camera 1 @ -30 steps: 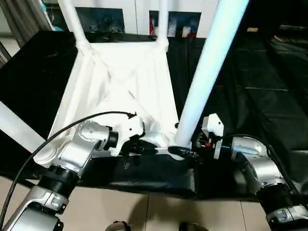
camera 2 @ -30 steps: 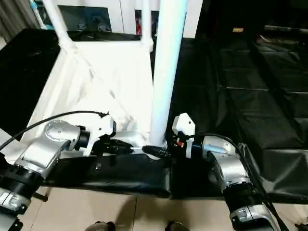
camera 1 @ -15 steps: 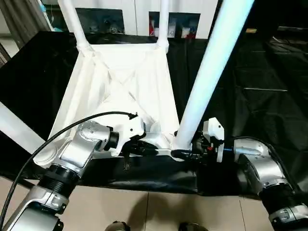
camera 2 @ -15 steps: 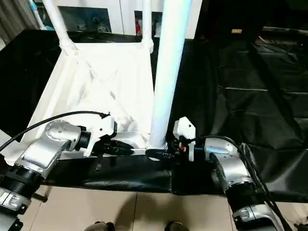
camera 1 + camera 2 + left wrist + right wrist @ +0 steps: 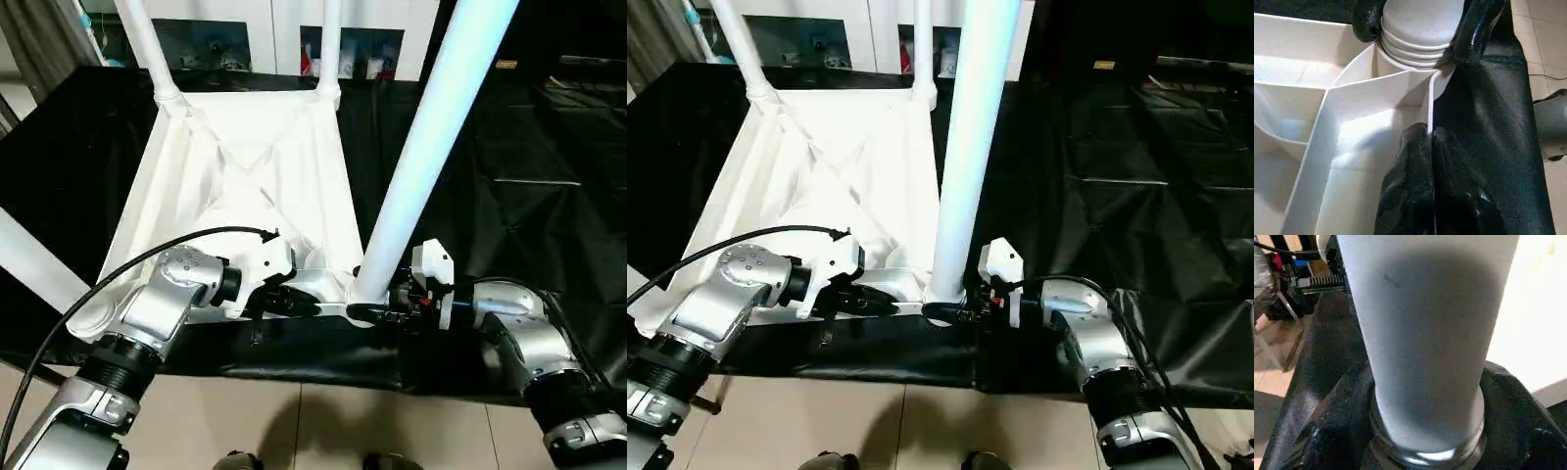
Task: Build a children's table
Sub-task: Rotate leg to tighten
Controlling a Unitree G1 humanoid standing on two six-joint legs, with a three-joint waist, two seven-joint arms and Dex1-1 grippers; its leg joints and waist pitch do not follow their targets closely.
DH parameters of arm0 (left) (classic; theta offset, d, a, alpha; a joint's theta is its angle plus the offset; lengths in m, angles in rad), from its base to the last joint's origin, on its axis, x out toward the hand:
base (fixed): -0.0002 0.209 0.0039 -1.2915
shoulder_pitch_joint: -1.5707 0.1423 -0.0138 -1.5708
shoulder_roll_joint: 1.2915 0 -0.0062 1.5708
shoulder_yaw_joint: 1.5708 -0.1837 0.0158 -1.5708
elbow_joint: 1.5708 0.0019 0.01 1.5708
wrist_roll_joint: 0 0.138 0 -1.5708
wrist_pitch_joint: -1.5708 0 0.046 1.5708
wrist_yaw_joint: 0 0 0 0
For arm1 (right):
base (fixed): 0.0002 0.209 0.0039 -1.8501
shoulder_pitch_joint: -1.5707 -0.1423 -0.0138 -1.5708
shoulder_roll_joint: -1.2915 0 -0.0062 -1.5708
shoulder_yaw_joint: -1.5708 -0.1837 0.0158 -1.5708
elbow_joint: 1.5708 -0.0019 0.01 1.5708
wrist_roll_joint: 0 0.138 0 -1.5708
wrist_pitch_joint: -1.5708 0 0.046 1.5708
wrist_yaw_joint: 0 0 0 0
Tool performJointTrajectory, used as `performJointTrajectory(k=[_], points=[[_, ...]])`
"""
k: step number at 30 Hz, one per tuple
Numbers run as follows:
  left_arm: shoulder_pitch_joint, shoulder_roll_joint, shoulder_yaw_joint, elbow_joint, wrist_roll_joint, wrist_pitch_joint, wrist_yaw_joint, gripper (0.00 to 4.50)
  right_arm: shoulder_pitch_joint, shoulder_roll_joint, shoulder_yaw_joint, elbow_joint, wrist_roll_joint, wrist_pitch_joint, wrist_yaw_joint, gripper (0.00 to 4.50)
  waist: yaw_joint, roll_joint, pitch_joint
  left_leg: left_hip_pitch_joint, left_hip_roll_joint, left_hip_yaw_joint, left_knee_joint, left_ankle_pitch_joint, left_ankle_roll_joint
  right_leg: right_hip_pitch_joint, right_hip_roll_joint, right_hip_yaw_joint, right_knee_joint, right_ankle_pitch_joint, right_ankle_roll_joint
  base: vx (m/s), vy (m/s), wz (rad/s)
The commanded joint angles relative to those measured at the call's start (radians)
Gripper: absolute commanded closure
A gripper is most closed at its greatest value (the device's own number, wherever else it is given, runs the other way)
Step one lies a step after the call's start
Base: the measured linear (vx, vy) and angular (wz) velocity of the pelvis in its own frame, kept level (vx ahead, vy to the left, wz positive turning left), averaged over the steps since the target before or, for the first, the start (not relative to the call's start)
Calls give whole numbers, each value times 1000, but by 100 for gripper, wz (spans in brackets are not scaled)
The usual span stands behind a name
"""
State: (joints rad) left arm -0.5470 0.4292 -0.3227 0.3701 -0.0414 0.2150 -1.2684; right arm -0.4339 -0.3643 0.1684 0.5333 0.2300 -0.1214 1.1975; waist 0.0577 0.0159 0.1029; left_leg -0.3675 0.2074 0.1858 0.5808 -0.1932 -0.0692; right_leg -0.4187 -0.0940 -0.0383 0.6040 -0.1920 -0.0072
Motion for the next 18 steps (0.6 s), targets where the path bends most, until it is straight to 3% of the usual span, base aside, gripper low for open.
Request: performJointTrajectory(k=[1,2,3,4,7,8,9,11,12,17,18], points=[[26,-7,-46,65,42,20,23,450,-25,14,-52,59,-32,-7,-135,178,1,-9,-69,3,15,4,-53,-36,150,59,-32,27,-39,51,-328,0,0,0],[13,-27,-32,95,47,28,70,450,-37,39,-73,82,-36,-14,-208,178,-1,-10,-67,4,13,5,-54,-42,144,57,-32,28,-41,43,-327,0,0,0],[2,-46,-20,123,51,35,111,450,-47,64,-93,100,-35,-13,-272,178,-4,-10,-61,3,13,3,-60,-85,119,57,-34,28,-50,-28,-318,0,0,0],[-15,-73,-5,167,61,37,173,450,-50,97,-111,104,-28,10,-342,179,-9,-11,-58,3,12,2,-65,-139,86,58,-36,28,-59,-119,-299,-63,-6,-3],[-55,-136,18,256,79,61,308,450,-49,191,-144,116,-39,35,-553,180,-17,-16,-54,4,11,-4,-76,-207,29,55,-39,30,-74,-280,-232,-59,-2,-3],[-60,-145,22,265,80,66,324,450,-49,203,-148,120,-42,36,-583,180,-19,-16,-53,2,9,-4,-76,-210,26,54,-38,30,-75,-291,-220,0,0,0],[-85,-186,44,303,79,91,406,450,-52,257,-170,143,-43,58,-709,180,-19,-16,-50,9,8,-3,-79,-230,15,44,-35,32,-83,-328,-200,0,0,0],[-98,-209,54,322,80,99,452,450,-55,284,-178,160,-45,81,-774,180,-19,-15,-49,8,7,-5,-83,-242,7,44,-36,31,-86,-359,-187,0,0,0],[-121,-242,61,355,86,108,518,450,-60,316,-173,195,-87,90,-891,180,-20,-18,-49,5,6,-6,-83,-241,2,43,-35,31,-89,-374,-174,0,0,0],[-166,-311,64,445,116,100,635,450,-68,386,-133,242,-171,87,-1024,181,-18,-18,-47,9,3,-6,-90,-271,1,36,-33,31,-99,-406,-142,0,0,0],[-178,-327,55,475,127,105,650,450,-67,399,-99,236,-213,98,-1043,181,-17,-19,-46,11,3,-8,-93,-300,-1,36,-32,30,-104,-435,-126,0,0,0]])
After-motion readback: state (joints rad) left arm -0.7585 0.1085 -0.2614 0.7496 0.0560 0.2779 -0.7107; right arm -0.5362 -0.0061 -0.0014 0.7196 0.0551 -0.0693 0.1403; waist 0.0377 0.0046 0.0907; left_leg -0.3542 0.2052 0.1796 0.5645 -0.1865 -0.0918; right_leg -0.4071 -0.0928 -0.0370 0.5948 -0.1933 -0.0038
